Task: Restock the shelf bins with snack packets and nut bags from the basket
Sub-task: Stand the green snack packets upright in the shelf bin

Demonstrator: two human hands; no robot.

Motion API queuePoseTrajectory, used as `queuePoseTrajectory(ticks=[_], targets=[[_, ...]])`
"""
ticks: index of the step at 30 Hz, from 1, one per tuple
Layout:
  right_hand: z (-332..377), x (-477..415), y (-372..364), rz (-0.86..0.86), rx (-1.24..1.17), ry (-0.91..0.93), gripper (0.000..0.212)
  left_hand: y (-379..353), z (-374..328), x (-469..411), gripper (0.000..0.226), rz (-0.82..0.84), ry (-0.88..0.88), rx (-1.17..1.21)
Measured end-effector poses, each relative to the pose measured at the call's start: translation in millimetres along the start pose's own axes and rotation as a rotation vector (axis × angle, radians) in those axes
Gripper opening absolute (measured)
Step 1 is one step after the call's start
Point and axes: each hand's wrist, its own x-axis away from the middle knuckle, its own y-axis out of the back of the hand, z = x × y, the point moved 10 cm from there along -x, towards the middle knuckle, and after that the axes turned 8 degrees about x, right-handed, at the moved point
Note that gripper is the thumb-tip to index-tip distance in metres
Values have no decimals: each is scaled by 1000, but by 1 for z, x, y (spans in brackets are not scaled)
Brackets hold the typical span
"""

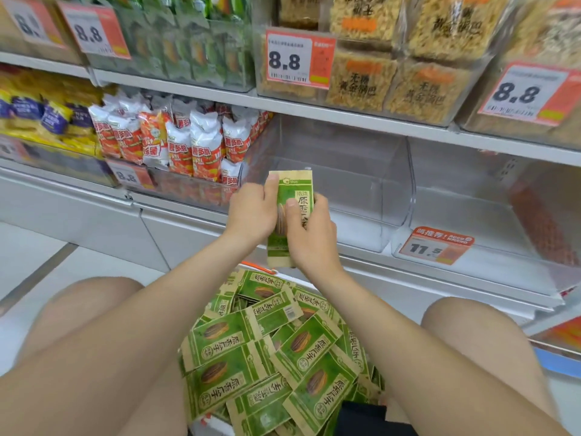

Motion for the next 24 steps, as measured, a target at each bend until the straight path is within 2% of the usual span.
queuePoseTrajectory(ticks=[4, 8, 11, 13, 15, 18, 21, 24], targets=[[-5, -28, -18, 120, -149, -136, 34, 10, -7, -23, 71, 33, -26, -55], [0, -62, -13, 65, -86, -143, 42, 13, -10, -50, 66, 90, -90, -99], [1, -95, -11, 7, -60, -160, 35, 19, -14, -61, 42, 8, -320, -235], [-3, -122, -11, -1, -34, -189, 33, 9, -7, -64, 23, 63, -366, -334], [-6, -148, -12, 0, 22, -207, 30, -12, -1, -65, 23, 166, -419, -556], [-21, -180, -25, 63, 73, -261, 38, -27, -6, -62, 24, 183, -519, -812], [-44, -197, -45, 121, 101, -297, 44, -29, -11, -66, 29, 126, -595, -890], [-54, -212, -54, 88, 51, -293, 30, -47, -17, -61, 30, 168, -728, -840]])
